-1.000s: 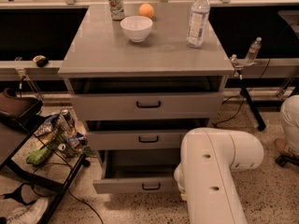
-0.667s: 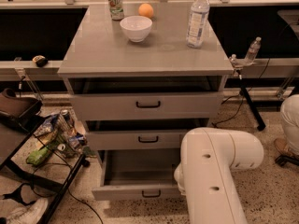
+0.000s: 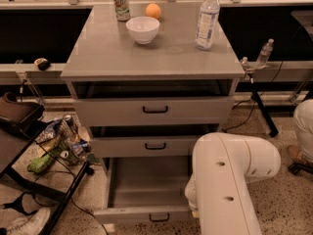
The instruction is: Open bottom drawer
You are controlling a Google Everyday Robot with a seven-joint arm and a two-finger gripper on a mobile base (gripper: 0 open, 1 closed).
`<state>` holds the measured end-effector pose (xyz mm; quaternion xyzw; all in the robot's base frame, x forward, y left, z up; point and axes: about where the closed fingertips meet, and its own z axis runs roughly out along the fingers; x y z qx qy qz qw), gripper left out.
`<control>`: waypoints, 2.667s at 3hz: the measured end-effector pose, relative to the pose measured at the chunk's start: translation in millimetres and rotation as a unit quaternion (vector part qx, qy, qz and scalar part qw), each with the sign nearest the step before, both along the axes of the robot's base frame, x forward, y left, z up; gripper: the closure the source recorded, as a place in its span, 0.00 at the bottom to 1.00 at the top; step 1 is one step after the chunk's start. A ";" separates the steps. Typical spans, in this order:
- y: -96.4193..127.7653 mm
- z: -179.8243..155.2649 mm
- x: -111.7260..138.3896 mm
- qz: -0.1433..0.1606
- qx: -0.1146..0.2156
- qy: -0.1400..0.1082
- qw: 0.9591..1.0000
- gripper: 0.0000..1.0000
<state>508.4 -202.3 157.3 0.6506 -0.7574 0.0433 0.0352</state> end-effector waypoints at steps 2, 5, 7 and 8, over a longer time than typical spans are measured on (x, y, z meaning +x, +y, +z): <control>0.0 0.0 0.0 0.000 0.000 0.000 1.000 0.38; 0.0 -0.1 -0.2 0.000 0.000 0.000 1.000 0.00; -11.6 -16.5 -51.4 -0.030 0.019 0.026 0.999 0.42; -11.7 -15.8 -62.8 -0.037 0.018 0.033 0.999 0.65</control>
Offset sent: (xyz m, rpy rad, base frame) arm 0.0000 0.0000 0.0000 0.0000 0.0000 0.0000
